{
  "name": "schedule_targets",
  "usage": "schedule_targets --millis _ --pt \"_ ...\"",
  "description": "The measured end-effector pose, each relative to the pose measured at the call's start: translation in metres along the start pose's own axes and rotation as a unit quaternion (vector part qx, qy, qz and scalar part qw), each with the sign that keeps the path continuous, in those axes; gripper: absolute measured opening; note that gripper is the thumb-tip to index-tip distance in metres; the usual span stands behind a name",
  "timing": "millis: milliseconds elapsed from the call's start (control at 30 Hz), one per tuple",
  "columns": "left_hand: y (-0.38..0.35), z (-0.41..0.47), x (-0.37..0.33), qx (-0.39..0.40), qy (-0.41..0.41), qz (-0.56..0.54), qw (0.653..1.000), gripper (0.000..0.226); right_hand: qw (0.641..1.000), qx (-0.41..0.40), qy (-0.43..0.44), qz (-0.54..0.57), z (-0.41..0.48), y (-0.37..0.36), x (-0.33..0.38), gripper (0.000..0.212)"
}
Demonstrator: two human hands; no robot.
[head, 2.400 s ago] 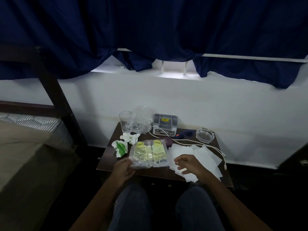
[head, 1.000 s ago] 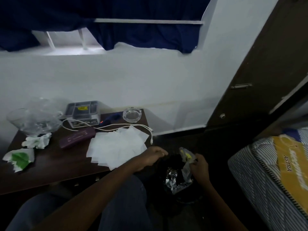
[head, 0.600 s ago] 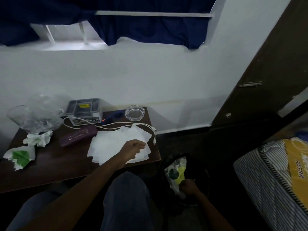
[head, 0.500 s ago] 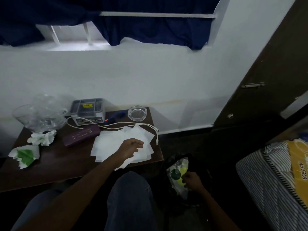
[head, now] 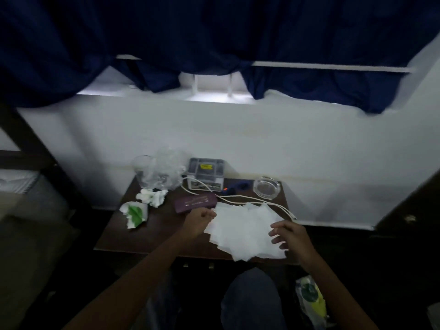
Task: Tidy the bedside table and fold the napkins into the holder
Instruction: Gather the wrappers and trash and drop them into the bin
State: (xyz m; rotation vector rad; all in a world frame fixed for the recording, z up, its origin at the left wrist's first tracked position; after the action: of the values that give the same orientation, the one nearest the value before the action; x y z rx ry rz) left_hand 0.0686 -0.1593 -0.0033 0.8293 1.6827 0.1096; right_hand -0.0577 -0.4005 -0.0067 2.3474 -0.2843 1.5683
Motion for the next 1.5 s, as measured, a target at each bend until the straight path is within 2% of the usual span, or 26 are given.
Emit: schedule_targets --millis 233,367,433,500,567,667,767,867,1000,1100,1167,1267,1333,1433,1500 --pt "0.107 0.007 0.078 -0.147 0.031 0.080 0.985 0.030 0.993 0.092 0.006 -0.068 0.014 -0.101 0.023 0.017" --pt "0.152 0.009 0.111 -0.246 0.033 0.226 0.942 0.038 0.987 0.128 -0.002 -0.096 0.020 -0.143 0.027 0.020" --pt "0.161 0.007 0.122 -0.240 0.051 0.261 0.934 0.048 0.985 0.139 -0.006 -0.104 0.023 -0.158 0.028 0.021" --pt "0.160 0.009 0.142 -0.177 0.092 0.283 0.938 0.058 0.982 0.150 -0.009 -0.113 0.025 -0.173 0.028 0.021" --pt "0.158 0.011 0.158 -0.148 0.103 0.318 0.931 0.051 0.979 0.161 -0.014 -0.120 0.025 -0.184 0.028 0.021" --pt "0.156 0.004 0.165 -0.157 0.085 0.358 0.916 0.036 0.976 0.173 -0.017 -0.133 0.026 -0.198 0.026 0.021" --pt "0.147 0.006 0.178 -0.144 0.064 0.393 0.906 0.046 0.971 0.184 -0.017 -0.151 0.026 -0.213 0.024 0.020" --pt "0.145 -0.006 0.166 -0.143 0.040 0.431 0.890 0.045 0.969 0.193 -0.013 -0.154 0.023 -0.231 0.023 0.021" --pt "0.131 -0.014 0.147 -0.093 0.027 0.319 0.943 0.034 0.970 0.197 0.007 -0.142 0.022 -0.253 0.022 0.022" --pt "0.117 -0.012 0.116 -0.048 -0.022 0.263 0.963 0.024 0.972 0.205 0.032 -0.107 0.020 -0.269 0.029 0.045" --pt "0.106 -0.009 0.096 -0.013 -0.052 0.241 0.969 0.022 0.972 0.216 0.047 -0.084 0.021 -0.277 0.033 0.052" --pt "0.091 -0.003 0.079 0.017 -0.079 0.216 0.973 0.030 0.973 0.165 0.108 -0.117 0.031 -0.271 0.039 0.042" --pt "0.084 0.000 0.077 0.027 -0.081 0.151 0.985 0.026 0.977 0.116 0.125 -0.128 0.038 -0.256 0.042 0.038" --pt "0.079 0.009 0.081 0.050 -0.069 -0.033 0.996 0.031 0.989 0.072 0.077 -0.100 0.047 -0.230 0.035 0.037" --pt "0.088 0.021 0.089 0.004 -0.060 -0.078 0.995 0.031 0.996 0.057 0.039 -0.050 0.051 -0.213 0.027 0.035"
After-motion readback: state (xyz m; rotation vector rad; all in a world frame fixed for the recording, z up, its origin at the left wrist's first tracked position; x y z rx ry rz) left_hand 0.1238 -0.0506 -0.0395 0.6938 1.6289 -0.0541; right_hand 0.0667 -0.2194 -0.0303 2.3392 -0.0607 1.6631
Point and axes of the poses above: each hand's wrist, its own z-axis towards the middle knuckle, its own y-axis out of the back of the hand, x = y × z, the point moved 8 cm from there along z, towards the middle knuckle, and after that the axes turned 4 degrees about x, right-handed, at the moved point
